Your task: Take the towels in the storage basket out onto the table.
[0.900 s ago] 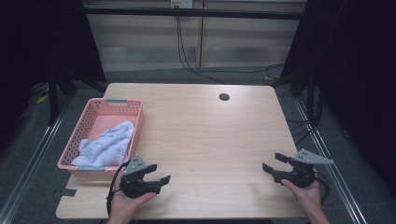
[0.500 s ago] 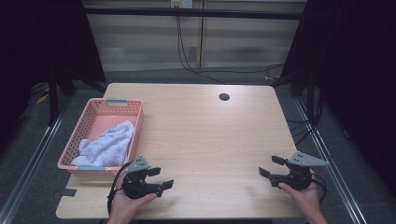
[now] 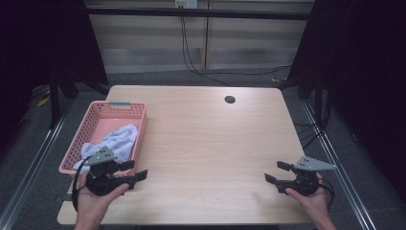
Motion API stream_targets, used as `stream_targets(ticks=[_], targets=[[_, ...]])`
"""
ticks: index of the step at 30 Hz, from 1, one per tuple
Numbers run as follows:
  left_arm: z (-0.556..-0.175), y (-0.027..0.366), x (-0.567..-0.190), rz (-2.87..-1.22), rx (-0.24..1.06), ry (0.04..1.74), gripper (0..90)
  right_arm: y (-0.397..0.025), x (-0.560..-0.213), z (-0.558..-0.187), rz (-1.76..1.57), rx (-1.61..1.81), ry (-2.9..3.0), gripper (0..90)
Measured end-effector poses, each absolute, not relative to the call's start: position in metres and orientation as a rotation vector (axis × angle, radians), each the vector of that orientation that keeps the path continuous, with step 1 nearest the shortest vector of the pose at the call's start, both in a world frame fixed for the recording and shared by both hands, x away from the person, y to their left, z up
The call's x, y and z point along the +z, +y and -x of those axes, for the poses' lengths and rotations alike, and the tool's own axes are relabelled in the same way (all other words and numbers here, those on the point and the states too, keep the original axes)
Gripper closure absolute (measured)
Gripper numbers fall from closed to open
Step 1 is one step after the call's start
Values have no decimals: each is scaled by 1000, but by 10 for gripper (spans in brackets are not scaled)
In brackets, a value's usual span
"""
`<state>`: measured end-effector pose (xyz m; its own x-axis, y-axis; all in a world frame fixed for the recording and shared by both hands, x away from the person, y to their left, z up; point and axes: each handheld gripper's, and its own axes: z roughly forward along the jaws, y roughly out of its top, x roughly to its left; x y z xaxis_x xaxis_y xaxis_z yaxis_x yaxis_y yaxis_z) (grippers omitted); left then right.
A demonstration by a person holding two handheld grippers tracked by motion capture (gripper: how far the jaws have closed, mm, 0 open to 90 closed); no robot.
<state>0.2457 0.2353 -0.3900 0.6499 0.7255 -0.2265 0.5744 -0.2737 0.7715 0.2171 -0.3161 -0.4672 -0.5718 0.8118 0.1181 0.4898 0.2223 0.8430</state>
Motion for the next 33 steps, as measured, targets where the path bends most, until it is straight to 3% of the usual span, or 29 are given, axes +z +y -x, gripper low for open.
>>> stream_targets(ticks=[5, 10, 21, 26, 33], targets=[[-271, 255, -379, -2056, 334, 1118, 286, -314, -467, -217, -1197, 1283, 2170, 265], [-295, 274, -381, -2060, 315, 1166, 196, -313, -468, -218, -1209, 1272, 2179, 265], [-332, 296, -386, -2071, 342, 1269, 195, -314, -468, -219, -1194, 1283, 2192, 265], [-341, 296, -391, -2151, 400, 1257, 296, -313, -469, -219, -1212, 1270, 2194, 265], [-357, 297, -411, -2219, 347, 1296, 196, -314, -469, -220, -1210, 1272, 2200, 265]])
